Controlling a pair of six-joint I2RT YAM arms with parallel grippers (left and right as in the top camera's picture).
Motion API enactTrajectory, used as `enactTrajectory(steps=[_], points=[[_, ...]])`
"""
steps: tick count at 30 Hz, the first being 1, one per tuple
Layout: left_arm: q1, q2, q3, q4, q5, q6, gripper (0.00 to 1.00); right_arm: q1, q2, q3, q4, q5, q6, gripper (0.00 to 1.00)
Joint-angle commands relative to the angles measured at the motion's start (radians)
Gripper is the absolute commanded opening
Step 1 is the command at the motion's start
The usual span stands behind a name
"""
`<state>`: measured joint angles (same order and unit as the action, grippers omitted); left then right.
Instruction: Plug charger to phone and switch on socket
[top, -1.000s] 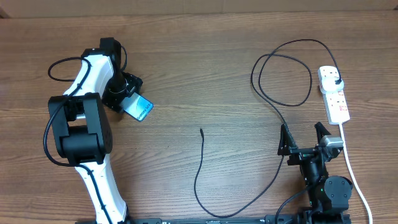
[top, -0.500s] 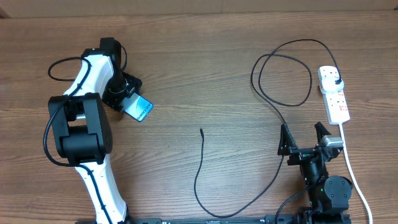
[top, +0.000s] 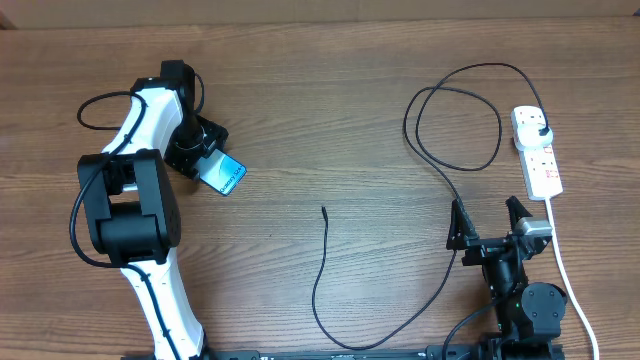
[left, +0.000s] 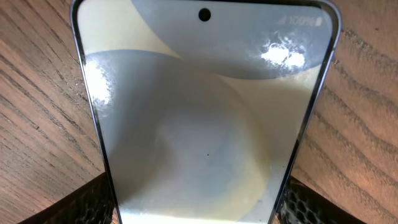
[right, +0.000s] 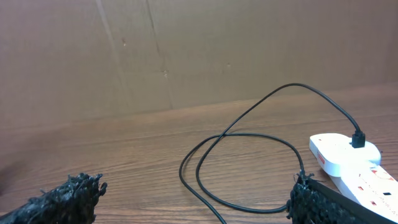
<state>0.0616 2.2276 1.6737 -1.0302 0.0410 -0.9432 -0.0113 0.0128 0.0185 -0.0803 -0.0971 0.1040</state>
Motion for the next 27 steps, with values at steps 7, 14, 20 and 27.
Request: enactTrajectory(steps=[7, 14, 20, 27], points=[[0.003, 0.073, -0.035, 0.006, 0.037, 0.005, 0.47, 0.005, -0.01, -0.01, 0.003, 0.007, -0.007, 1.0], [0.003, 0.073, -0.035, 0.006, 0.037, 0.009, 0.29, 0.005, -0.01, -0.01, 0.003, 0.007, -0.007, 1.0], [0.003, 0.073, -0.035, 0.006, 0.037, 0.009, 0.04, 0.005, -0.01, -0.01, 0.003, 0.007, -0.007, 1.0], [0.003, 0.073, -0.035, 0.006, 0.039, 0.032, 0.04, 0.005, -0.01, -0.01, 0.003, 0.007, -0.007, 1.0]])
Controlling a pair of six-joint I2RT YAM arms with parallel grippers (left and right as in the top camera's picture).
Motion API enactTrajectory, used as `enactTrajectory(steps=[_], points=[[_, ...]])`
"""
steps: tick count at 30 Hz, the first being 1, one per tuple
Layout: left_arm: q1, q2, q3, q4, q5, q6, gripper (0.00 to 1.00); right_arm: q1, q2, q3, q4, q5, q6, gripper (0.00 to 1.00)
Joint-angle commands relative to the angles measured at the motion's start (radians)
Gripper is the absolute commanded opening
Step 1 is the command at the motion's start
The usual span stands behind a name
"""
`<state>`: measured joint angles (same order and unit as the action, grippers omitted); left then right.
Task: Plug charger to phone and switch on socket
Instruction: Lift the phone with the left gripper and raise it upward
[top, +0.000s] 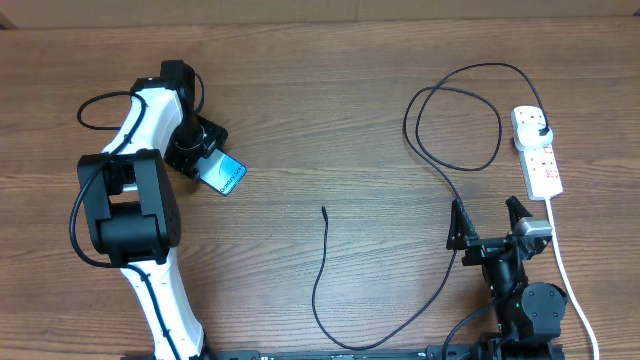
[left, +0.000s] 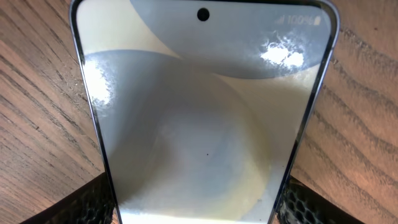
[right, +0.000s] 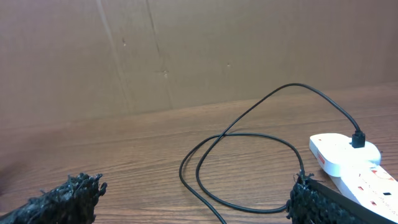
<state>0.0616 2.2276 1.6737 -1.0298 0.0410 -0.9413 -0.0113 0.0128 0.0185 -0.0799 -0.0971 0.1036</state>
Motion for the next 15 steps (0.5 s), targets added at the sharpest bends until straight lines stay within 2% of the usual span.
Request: enactTrajectory(steps=[1, 9, 15], points=[[0.003, 0.073, -0.035, 0.005, 0.04, 0.039, 0.04, 0.005, -0.01, -0.01, 0.003, 0.007, -0.006, 1.0], [0.004, 0.06, -0.026, -0.002, 0.08, 0.055, 0.04, 0.005, -0.01, -0.01, 0.003, 0.007, -0.006, 1.0], [0.004, 0.027, 0.057, -0.069, 0.082, 0.064, 0.04, 0.005, -0.01, -0.01, 0.003, 0.007, -0.006, 1.0]])
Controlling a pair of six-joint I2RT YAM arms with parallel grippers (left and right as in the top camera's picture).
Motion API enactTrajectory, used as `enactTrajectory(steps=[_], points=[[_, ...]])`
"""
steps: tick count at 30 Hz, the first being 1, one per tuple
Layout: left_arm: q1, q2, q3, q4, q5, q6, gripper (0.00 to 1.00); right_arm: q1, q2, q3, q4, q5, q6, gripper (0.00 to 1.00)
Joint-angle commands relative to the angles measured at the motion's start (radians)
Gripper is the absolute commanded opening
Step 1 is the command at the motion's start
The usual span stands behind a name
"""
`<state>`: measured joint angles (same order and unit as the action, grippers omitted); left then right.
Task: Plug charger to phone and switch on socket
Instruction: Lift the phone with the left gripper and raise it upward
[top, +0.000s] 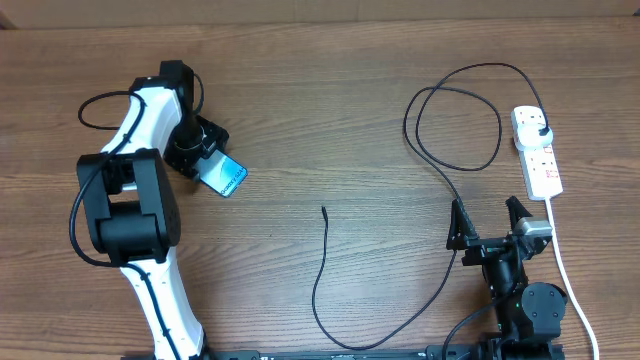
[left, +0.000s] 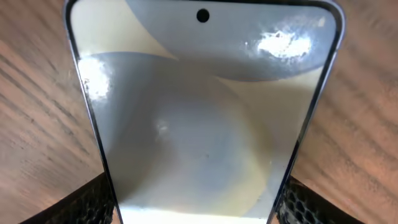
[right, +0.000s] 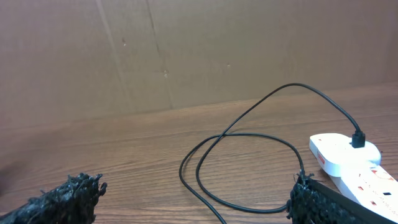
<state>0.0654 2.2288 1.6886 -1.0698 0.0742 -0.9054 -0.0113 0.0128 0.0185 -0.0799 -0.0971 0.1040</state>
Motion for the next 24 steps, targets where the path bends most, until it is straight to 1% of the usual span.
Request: enactTrajectory(steps=[1, 9, 13, 15, 19, 24], points=[[0.0, 0.021, 0.075, -0.057, 0.049, 0.035, 0.04, 0.005, -0.01, -0.01, 0.003, 0.007, -0.006, 1.0], [0.0, 0.015, 0.275, -0.208, 0.053, 0.046, 0.04, 0.005, -0.01, -0.01, 0.003, 0.007, -0.007, 1.0], [0.0, 0.015, 0.375, -0.268, 0.109, 0.06, 0.04, 0.005, -0.01, -0.01, 0.003, 0.007, -0.007, 1.0], [0.0, 0.015, 0.416, -0.278, 0.19, 0.077, 0.04, 0.005, -0.01, -0.01, 0.003, 0.007, -0.006, 1.0], [0.0, 0.015, 0.477, -0.288, 0.431, 0.083, 0.04, 0.005, -0.01, -0.01, 0.003, 0.007, -0.007, 1.0], [0.0, 0.015, 0.494, -0.288, 0.713, 0.083, 0.04, 0.005, -0.01, -0.01, 0.003, 0.007, -0.007, 1.0]])
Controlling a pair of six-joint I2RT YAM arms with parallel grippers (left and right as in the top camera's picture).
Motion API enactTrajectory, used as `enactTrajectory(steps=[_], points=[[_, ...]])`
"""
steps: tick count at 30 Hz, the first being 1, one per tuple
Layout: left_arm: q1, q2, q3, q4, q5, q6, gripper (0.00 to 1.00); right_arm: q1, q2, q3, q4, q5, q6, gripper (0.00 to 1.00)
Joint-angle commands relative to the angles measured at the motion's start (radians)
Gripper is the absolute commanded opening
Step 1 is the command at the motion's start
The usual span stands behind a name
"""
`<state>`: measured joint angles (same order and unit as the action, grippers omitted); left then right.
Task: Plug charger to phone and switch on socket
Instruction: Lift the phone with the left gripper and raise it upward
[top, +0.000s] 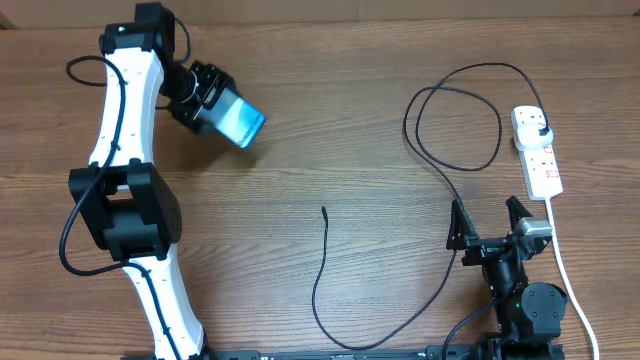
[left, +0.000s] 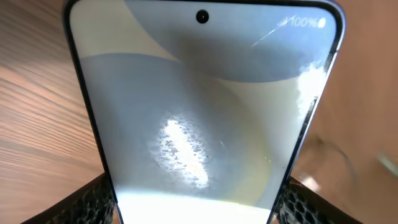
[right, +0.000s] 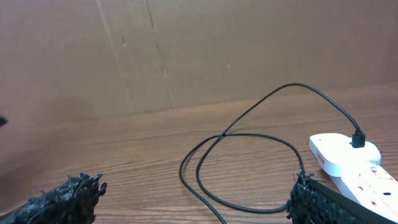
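Observation:
My left gripper is shut on the phone, held up off the table at the far left; in the left wrist view the lit screen fills the frame between the fingertips. The black charger cable lies on the table, its free plug end near the middle, the other end plugged into the white socket strip at the right. My right gripper stands open near the front edge, empty, with the cable loop and the strip ahead of it.
A brown cardboard wall stands behind the wooden table. The strip's white lead runs toward the front right edge, beside the right arm's base.
My left gripper, then low on the table with the phone, is now higher and farther back with the phone lifted off the wood. The right arm and cable have not moved.
At all three earlier moments my left gripper was shut on the phone resting on the table at the left, and the right gripper stood open and still. Now the phone is held raised, farther back.

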<state>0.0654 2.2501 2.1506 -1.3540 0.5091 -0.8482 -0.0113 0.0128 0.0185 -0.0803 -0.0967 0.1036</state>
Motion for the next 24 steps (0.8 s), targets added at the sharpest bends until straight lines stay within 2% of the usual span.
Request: enactTrajectory(steps=[1, 7, 24], points=[[0.0, -0.006, 0.032, -0.004, 0.328, 0.026, 0.04, 0.005, -0.01, -0.01, 0.003, 0.006, -0.006, 1.0], [0.0, -0.006, 0.032, -0.077, 0.565, 0.021, 0.04, 0.005, -0.01, -0.01, 0.003, 0.006, -0.006, 1.0], [0.0, -0.006, 0.032, -0.222, 0.802, 0.064, 0.04, 0.005, -0.01, -0.01, 0.003, 0.006, -0.006, 1.0]])
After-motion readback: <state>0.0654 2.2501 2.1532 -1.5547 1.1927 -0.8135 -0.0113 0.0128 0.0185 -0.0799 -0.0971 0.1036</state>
